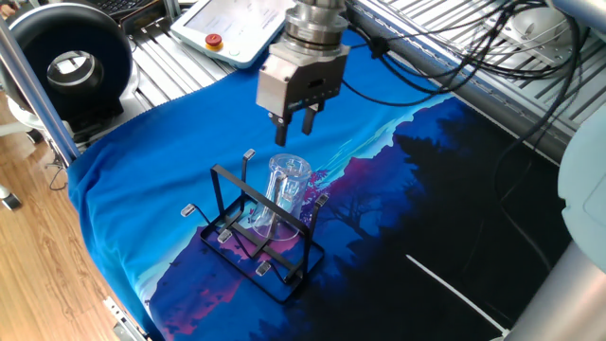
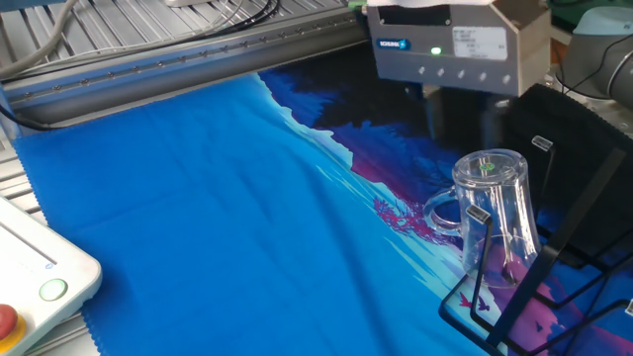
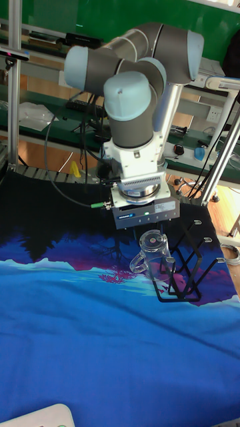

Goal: Take the cup off the cup rack

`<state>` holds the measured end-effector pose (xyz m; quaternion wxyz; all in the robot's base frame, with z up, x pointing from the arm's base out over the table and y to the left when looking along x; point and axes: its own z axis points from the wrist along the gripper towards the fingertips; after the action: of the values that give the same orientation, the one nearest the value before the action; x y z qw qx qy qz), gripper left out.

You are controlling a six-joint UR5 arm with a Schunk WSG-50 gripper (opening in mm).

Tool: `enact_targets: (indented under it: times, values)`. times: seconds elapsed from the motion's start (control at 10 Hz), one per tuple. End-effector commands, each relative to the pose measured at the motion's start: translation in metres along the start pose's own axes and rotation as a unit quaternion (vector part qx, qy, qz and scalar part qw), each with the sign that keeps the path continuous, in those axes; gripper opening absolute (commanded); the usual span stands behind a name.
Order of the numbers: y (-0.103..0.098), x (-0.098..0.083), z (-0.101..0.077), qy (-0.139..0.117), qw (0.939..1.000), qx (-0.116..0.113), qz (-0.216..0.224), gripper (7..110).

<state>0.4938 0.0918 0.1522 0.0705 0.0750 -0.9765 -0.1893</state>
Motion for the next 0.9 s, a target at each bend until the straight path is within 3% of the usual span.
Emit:
enact_targets:
  times: [0.0,0.1,0.3,0.4,0.8]
  values:
    - [-0.003,0.004,0.009,-0.012,0.9994,-0.027,-0.020,66]
    - [-0.003,0.000,0.017,-0.018,0.9992,-0.031,-0.016,88]
    - [0.000,-0.013,0.031,-0.033,0.9984,-0.040,-0.021,88]
    - [-0.006,-0.010,0.033,-0.030,0.9990,-0.029,-0.015,88]
    - [0.026,-0.004,0.034,-0.029,0.9965,-0.078,0.004,88]
